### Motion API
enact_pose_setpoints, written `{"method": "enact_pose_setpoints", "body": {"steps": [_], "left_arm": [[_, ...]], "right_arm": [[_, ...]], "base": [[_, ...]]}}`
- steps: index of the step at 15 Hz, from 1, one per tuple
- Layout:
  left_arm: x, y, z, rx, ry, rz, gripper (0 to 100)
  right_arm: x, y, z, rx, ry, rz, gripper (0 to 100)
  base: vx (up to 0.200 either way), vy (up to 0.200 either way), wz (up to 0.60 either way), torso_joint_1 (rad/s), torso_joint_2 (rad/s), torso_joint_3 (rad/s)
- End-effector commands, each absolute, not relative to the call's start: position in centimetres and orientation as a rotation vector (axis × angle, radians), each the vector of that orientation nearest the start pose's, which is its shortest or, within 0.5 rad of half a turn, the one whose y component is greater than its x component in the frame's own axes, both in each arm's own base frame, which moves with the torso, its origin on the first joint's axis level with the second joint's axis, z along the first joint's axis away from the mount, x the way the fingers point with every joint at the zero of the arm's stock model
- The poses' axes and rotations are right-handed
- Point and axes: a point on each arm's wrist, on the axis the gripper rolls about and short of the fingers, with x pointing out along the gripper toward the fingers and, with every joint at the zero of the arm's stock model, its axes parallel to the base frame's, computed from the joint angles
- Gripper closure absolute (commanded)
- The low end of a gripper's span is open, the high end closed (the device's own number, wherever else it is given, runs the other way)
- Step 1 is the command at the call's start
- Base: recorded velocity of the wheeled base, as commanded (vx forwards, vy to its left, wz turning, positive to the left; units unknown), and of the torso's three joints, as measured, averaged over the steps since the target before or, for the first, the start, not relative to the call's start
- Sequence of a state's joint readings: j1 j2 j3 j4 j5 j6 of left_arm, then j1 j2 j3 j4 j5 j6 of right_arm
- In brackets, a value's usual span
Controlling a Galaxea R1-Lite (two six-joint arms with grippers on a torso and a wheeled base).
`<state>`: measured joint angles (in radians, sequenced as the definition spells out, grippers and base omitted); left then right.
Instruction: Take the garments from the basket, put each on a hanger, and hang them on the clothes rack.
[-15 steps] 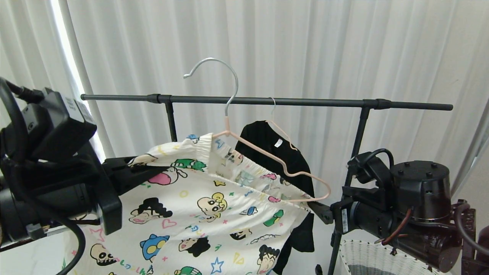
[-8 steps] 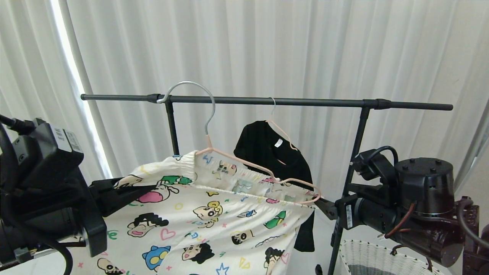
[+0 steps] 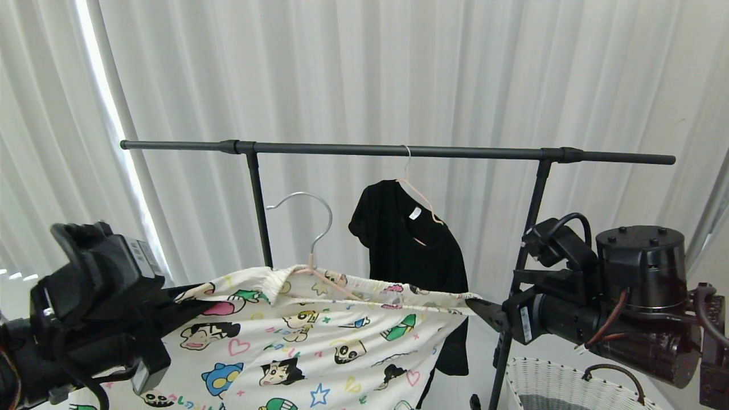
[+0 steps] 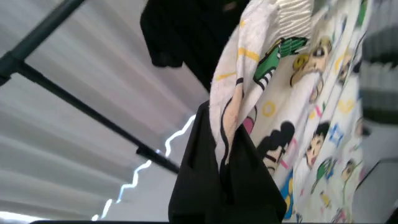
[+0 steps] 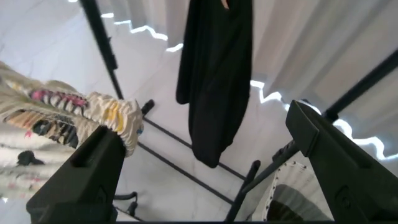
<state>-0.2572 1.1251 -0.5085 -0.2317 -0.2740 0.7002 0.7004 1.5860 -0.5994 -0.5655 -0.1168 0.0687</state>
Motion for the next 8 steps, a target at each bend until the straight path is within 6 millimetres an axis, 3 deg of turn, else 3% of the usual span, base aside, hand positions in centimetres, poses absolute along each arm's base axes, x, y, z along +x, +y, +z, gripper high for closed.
{"method": "enact_pose_setpoints", "body": {"steps": [1, 5, 8], "left_arm": [[15.4, -4.6, 18.0, 0.700, 0.277, -0.601, 100], [15.3, -4.7, 18.4, 0.640, 0.285, -0.565, 100], [14.7, -7.2, 19.9, 0.460, 0.205, -0.664, 100]], "right_arm": [[19.5, 16.4, 17.9, -0.107, 0.366, 0.615, 0], [17.1, 16.8, 20.7, -0.134, 0.402, 0.800, 0], [15.8, 16.7, 20.9, -0.201, 0.418, 0.903, 0]], "base": [[0.000, 0.000, 0.00, 0.000, 0.00, 0.000], [0.000, 0.000, 0.00, 0.000, 0.00, 0.000], [0.000, 0.000, 0.00, 0.000, 0.00, 0.000]]}}
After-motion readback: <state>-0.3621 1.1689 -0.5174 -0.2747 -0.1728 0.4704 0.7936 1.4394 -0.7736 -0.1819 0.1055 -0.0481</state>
